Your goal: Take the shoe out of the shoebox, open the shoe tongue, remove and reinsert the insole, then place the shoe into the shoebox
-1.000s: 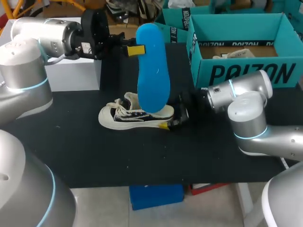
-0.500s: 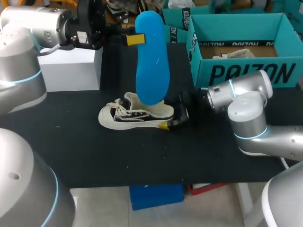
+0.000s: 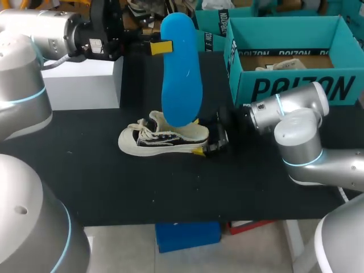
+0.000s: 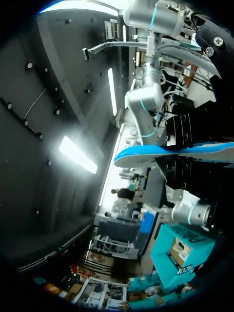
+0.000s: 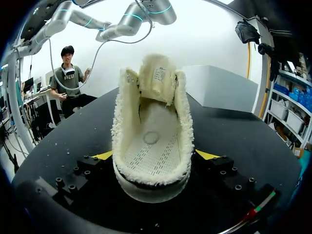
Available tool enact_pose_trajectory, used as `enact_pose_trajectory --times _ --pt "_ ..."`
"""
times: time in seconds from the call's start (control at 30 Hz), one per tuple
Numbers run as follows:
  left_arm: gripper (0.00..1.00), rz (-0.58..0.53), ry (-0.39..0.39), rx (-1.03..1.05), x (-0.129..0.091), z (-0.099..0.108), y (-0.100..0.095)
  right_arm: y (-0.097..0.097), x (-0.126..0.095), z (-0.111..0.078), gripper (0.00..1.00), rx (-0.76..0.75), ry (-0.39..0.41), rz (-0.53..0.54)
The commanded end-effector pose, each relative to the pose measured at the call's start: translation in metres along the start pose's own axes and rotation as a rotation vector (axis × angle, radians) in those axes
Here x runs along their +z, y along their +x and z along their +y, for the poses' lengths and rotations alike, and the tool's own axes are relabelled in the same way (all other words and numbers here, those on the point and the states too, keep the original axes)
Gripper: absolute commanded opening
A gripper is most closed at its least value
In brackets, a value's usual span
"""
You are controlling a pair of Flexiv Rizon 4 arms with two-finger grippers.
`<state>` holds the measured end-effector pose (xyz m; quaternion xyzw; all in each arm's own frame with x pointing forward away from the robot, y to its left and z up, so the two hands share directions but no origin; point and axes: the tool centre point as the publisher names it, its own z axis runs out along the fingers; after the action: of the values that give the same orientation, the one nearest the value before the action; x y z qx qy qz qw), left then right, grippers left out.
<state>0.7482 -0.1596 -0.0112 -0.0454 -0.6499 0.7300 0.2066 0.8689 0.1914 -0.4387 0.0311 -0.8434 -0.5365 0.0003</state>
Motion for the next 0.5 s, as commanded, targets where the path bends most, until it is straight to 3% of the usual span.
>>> enact_pose_trajectory --times 0.03,0.27,0.5 --pt "0.0 -0.006 0.0 0.001 0.001 0.001 0.001 -0.002 -0.021 0.016 1.0 0.002 0.096 0.024" --pt "0.0 -0.006 0.0 0.001 0.001 0.001 0.001 -0.004 -0.044 0.03 1.0 0.03 0.225 0.048" --pt "0.0 -0.006 0.0 0.001 0.001 0.001 0.001 -0.002 -0.059 0.046 1.0 0.081 0.489 0.086"
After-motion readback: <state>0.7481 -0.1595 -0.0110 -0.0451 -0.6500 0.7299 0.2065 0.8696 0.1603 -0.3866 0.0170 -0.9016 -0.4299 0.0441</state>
